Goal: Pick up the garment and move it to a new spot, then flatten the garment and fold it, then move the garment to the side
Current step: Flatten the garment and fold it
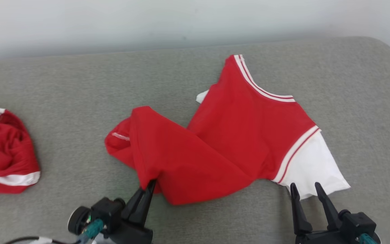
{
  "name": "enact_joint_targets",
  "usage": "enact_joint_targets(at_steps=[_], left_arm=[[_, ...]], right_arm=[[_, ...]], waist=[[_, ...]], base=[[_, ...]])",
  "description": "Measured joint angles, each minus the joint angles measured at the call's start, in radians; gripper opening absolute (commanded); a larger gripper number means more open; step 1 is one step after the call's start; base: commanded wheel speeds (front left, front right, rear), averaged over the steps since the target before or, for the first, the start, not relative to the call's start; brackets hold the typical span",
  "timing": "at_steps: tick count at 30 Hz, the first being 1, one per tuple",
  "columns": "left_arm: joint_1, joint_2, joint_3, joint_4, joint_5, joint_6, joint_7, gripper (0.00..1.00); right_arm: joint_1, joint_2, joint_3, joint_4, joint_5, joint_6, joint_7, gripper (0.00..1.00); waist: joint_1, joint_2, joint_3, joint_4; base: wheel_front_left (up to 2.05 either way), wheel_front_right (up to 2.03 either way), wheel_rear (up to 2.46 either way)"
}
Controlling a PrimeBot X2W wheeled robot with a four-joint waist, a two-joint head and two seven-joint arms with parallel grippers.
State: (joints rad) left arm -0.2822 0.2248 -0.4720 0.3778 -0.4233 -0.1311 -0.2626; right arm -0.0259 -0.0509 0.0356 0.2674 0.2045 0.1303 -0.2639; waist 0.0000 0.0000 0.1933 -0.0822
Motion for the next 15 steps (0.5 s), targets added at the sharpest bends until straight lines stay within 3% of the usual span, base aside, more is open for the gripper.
enact_joint_targets(at_steps=[7,15], left_arm=[[0.109,0.076,-0.038,-0.106,0.008,0.000,0.000,0.00],[0.186,0.149,-0.098,-0.137,-0.040,0.000,0.032,0.00]], right_arm=[[0.011,0.001,0.011,0.006,0.006,0.000,0.000,1.00],[0.011,0.001,0.010,0.009,0.006,0.000,0.000,1.00]], waist=[[0.0000,0.0000,-0.029,0.078],[0.0000,0.0000,-0.051,0.129]], base=[[0.00,0.00,0.00],[0.00,0.00,0.00]])
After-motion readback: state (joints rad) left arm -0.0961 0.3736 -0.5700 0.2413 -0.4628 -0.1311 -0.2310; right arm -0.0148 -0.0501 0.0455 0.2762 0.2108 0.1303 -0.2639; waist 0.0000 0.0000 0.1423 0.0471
